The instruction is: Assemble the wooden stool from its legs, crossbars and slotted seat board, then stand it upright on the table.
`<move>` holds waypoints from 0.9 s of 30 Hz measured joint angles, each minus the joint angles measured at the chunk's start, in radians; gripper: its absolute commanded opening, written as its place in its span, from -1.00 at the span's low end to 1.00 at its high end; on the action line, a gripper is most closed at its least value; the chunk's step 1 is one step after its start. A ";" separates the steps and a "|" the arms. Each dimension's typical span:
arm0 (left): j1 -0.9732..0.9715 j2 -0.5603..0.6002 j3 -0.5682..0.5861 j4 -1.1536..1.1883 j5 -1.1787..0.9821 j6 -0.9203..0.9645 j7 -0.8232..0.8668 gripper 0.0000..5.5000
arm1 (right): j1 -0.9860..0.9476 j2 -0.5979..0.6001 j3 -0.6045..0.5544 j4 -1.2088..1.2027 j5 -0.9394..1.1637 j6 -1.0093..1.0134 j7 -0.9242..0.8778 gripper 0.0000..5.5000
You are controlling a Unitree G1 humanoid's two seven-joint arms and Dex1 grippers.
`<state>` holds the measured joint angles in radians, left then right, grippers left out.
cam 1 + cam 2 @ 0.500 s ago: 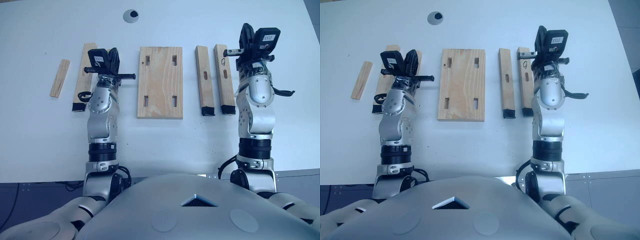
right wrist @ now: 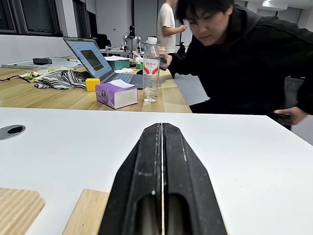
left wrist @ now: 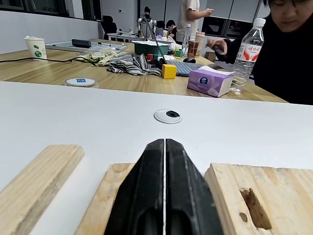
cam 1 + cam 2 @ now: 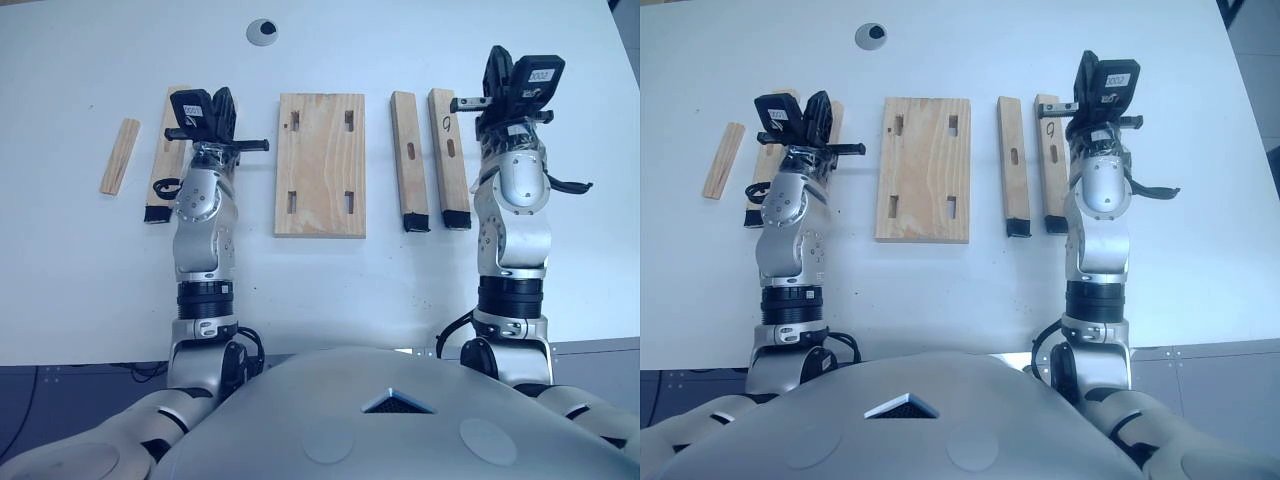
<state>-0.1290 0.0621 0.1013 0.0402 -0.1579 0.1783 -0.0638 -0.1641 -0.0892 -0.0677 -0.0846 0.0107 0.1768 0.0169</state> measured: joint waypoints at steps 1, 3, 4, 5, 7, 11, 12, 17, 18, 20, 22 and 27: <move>0.000 -0.003 -0.001 0.000 0.000 0.000 0.000 -1.00 | 0.000 0.000 -0.001 0.000 0.000 0.000 0.000 -0.99; 0.000 -0.003 0.000 0.000 0.000 0.000 0.000 -1.00 | -0.001 0.000 -0.001 0.003 0.000 0.000 0.000 -0.99; -0.001 -0.003 0.000 0.000 0.000 0.000 0.000 -1.00 | -0.001 0.000 -0.001 0.004 0.000 0.000 0.000 -0.99; -0.001 -0.003 0.000 0.000 0.000 0.000 0.000 -1.00 | -0.001 0.000 -0.001 0.004 0.000 0.000 -0.001 -0.99; -0.003 -0.002 0.002 0.000 0.000 0.000 0.000 -1.00 | -0.001 0.001 0.000 0.004 0.000 0.000 -0.001 -0.99; -0.009 0.001 0.003 0.000 0.000 0.002 0.000 -1.00 | -0.001 0.001 0.000 0.004 0.000 0.001 -0.003 -0.99; -0.010 0.001 0.003 -0.001 0.000 0.003 0.000 -1.00 | -0.001 0.001 0.000 0.004 0.000 0.001 -0.003 -0.99; -0.010 0.001 0.003 -0.001 0.000 0.011 0.000 -1.00 | -0.001 0.001 0.000 0.004 0.000 0.003 -0.010 -0.99; -0.010 0.002 0.003 -0.001 0.000 0.011 0.000 -1.00 | -0.001 0.001 0.001 0.004 0.000 0.003 -0.010 -0.99; -0.011 0.005 0.007 -0.001 0.000 0.011 -0.001 -1.00 | -0.001 0.001 0.001 0.005 0.000 0.003 -0.011 -0.99; -0.015 0.014 0.015 -0.001 0.000 0.011 -0.003 -0.95 | -0.001 0.001 0.003 0.006 0.000 0.003 -0.011 -1.00; -0.055 0.215 0.049 0.027 -0.002 0.057 -0.161 -0.70 | -0.002 0.002 0.002 0.007 0.000 0.004 -0.020 -1.00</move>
<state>-0.1836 0.2770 0.1505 0.0673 -0.1600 0.2354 -0.2251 -0.1663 -0.0871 -0.0658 -0.0780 0.0107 0.1811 -0.0034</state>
